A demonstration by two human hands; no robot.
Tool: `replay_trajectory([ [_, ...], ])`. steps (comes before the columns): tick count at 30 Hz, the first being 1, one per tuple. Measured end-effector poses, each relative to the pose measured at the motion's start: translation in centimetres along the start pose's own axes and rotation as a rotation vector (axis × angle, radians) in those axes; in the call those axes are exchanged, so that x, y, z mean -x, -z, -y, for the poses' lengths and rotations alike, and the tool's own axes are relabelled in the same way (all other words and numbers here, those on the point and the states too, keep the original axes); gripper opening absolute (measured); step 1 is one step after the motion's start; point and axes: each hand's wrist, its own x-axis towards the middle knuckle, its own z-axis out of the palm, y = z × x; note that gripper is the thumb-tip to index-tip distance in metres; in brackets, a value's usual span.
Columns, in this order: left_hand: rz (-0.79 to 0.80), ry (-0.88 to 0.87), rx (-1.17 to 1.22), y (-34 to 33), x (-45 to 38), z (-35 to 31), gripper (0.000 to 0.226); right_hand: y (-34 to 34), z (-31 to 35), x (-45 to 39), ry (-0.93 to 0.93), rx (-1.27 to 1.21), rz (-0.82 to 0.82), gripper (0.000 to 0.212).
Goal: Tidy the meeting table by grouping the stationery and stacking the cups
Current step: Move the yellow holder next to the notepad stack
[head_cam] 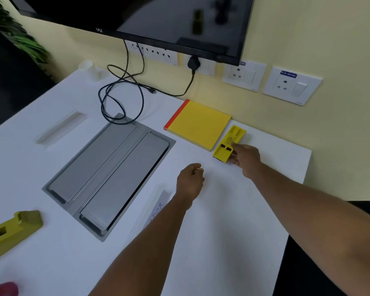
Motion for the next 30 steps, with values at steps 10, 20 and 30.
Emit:
replay_trajectory([
  [10,-0.077,0.034,0.076,0.4,-1.5,2.1,0.026,-0.8,1.4,-4.2,0.070,0.249,-0.099,0.031],
  [20,-0.078,0.031,0.090,1.2,-0.9,2.2,0.026,-1.7,1.5,-4.0,0.114,0.287,-0.178,0.027],
  [30,-0.089,-0.014,0.108,3.3,1.5,1.1,0.027,-3.3,0.5,1.1,0.351,0.415,-0.324,0.033],
])
